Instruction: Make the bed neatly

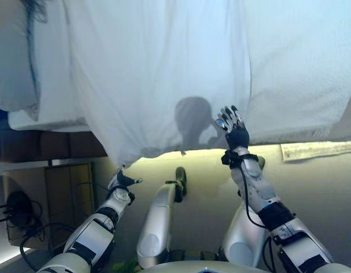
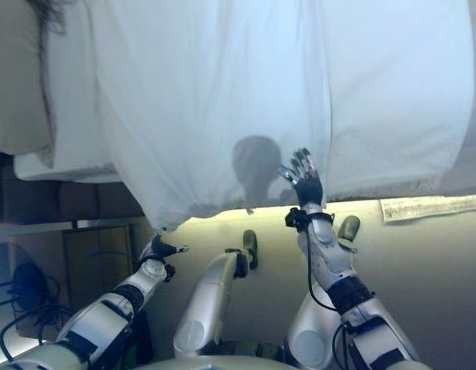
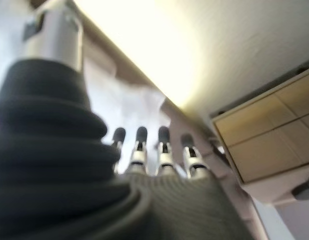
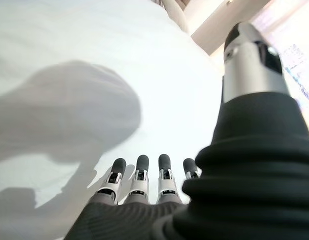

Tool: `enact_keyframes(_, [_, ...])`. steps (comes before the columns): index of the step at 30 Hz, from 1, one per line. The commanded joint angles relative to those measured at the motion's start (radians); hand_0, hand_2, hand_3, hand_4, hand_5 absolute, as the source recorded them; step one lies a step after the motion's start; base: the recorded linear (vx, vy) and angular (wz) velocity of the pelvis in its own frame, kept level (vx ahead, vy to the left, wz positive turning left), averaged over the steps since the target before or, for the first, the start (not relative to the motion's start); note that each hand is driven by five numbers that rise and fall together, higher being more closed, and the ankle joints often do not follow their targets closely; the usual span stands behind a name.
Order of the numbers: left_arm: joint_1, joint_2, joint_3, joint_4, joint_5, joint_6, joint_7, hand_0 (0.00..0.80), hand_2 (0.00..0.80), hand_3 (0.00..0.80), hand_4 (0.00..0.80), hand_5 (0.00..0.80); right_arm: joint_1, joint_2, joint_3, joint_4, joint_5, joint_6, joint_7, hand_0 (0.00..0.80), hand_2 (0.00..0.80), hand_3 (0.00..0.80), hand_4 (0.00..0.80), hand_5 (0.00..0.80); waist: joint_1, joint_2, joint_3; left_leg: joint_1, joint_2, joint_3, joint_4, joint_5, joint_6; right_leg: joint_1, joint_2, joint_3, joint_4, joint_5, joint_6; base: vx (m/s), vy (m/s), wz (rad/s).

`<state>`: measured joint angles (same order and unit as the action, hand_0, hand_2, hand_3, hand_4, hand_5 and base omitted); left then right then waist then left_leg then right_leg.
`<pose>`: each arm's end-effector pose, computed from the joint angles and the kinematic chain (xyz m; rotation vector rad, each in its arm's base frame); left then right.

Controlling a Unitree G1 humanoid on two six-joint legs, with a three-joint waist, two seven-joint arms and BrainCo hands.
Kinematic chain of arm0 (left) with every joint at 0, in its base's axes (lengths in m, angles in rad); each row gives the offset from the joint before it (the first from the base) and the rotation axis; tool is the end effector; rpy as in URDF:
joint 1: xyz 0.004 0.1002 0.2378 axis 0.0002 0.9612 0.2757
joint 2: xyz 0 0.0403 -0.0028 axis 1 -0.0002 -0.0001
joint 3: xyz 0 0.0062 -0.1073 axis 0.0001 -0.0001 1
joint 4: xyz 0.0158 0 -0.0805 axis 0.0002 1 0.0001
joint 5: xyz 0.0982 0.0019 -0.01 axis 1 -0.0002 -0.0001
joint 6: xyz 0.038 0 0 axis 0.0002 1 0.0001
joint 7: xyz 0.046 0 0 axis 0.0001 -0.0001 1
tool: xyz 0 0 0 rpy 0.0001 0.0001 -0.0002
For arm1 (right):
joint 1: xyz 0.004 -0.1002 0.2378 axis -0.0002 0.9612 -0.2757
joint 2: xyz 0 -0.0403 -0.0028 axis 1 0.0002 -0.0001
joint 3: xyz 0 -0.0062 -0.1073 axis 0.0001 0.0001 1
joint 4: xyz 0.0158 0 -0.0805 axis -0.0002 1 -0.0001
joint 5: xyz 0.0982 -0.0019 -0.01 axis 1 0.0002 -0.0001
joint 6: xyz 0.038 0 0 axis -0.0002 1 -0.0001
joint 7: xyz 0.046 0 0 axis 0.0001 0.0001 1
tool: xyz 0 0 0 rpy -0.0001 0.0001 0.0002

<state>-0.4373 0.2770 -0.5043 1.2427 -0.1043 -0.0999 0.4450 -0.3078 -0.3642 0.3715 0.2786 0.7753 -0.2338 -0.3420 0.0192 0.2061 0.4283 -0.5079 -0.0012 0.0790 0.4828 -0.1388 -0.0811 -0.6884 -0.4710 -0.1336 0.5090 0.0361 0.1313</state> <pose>0.2191 0.1982 -0.0608 0.6859 0.6113 0.1952 0.2532 -0.1574 0.0557 0.3425 -0.0162 -0.0826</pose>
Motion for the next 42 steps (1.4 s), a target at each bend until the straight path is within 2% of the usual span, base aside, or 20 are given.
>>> enact_keyframes(1, [0.023,0.065,0.050,0.007,-0.081,-0.074,0.047,0.000,0.000,0.000,0.000,0.000,0.054,0.040,-0.040,-0.078,-0.053,-0.039,-0.079,0.000,0.000,0.000,0.000,0.000,0.043,-0.036,-0.087,0.008,-0.007,-0.020,-0.084,0.163,0.027,0.076,-0.044,0.035,-0.130,0.158,0.056,0.113,-0.130,0.02])
enact_keyframes(6, [0.074,0.059,0.098,-0.065,-0.178,-0.157,0.009,0.000,0.000,0.000,0.000,0.000,0.118,0.070,-0.092,-0.017,-0.077,-0.082,-0.187,0.000,0.000,0.000,0.000,0.000,0.051,-0.041,-0.129,0.112,0.006,-0.020,-0.138,0.152,0.026,0.197,-0.041,0.001,-0.183,0.133,0.061,0.138,-0.158,-0.02])
enact_keyframes(11, [0.144,0.029,0.148,-0.164,-0.228,-0.210,-0.061,0.000,0.000,0.000,0.000,0.000,0.197,0.105,-0.175,0.070,-0.053,-0.121,-0.231,0.000,0.000,0.000,0.000,0.000,0.064,-0.072,-0.170,0.221,0.023,-0.026,-0.185,0.140,0.027,0.341,-0.033,-0.052,-0.246,0.119,0.070,0.120,-0.213,-0.01])
enact_keyframes(14, [0.180,0.023,0.178,-0.206,-0.240,-0.224,-0.095,0.000,0.000,0.000,0.000,0.000,0.231,0.133,-0.219,0.115,-0.029,-0.135,-0.196,0.000,0.000,0.000,0.000,0.000,0.070,-0.098,-0.192,0.262,0.030,-0.032,-0.206,0.139,0.030,0.403,-0.023,-0.074,-0.275,0.118,0.075,0.121,-0.272,0.03])
enact_keyframes(18, [0.258,0.016,0.246,-0.298,-0.252,-0.220,-0.162,0.000,0.000,0.000,0.000,0.000,0.313,0.180,-0.264,0.167,0.020,-0.169,-0.078,0.000,0.000,0.000,0.000,0.000,0.088,-0.149,-0.245,0.351,0.043,-0.048,-0.259,0.134,0.033,0.534,0.019,-0.114,-0.338,0.112,0.074,0.161,-0.303,0.02])
enact_keyframes(22, [0.304,0.008,0.288,-0.389,-0.307,-0.221,-0.250,0.000,0.000,0.000,0.000,0.000,0.362,0.200,-0.311,0.204,0.065,-0.181,0.038,0.000,0.000,0.000,0.000,0.000,0.096,-0.164,-0.281,0.415,0.058,-0.042,-0.320,0.145,0.037,0.620,0.052,-0.146,-0.381,0.103,0.071,0.082,-0.225,0.09])
enact_keyframes(28, [0.352,-0.002,0.338,-0.525,-0.447,-0.188,-0.414,0.000,0.000,0.000,0.000,0.000,0.365,0.239,-0.353,0.258,0.152,-0.217,0.156,0.000,0.000,0.000,0.000,0.000,0.131,-0.177,-0.317,0.489,0.090,-0.057,-0.420,0.180,0.035,0.701,0.097,-0.175,-0.405,0.077,0.064,0.015,-0.161,0.23])
enact_keyframes(34, [0.362,-0.006,0.319,-0.612,-0.472,-0.121,-0.510,0.000,0.000,0.000,0.000,0.000,0.333,0.249,-0.370,0.284,0.222,-0.239,0.124,0.000,0.000,0.000,0.000,0.000,0.165,-0.188,-0.339,0.524,0.104,-0.059,-0.496,0.213,0.024,0.752,0.144,-0.199,-0.458,0.065,0.061,-0.044,-0.102,0.22])
enact_keyframes(38, [0.360,-0.009,0.304,-0.640,-0.494,-0.071,-0.557,0.000,0.000,0.000,0.000,0.000,0.290,0.242,-0.375,0.314,0.182,-0.243,0.032,0.000,0.000,0.000,0.000,0.000,0.178,-0.198,-0.344,0.531,0.106,-0.048,-0.486,0.201,0.024,0.763,0.149,-0.202,-0.468,0.065,0.058,-0.060,-0.048,0.10])
enact_keyframes(42, [0.354,-0.005,0.299,-0.658,-0.505,-0.050,-0.552,0.000,0.000,0.000,0.000,0.000,0.267,0.234,-0.381,0.352,0.219,-0.252,-0.030,0.000,0.000,0.000,0.000,0.000,0.180,-0.205,-0.347,0.538,0.108,-0.038,-0.477,0.193,0.029,0.767,0.158,-0.190,-0.464,0.059,0.052,-0.033,-0.040,0.05])
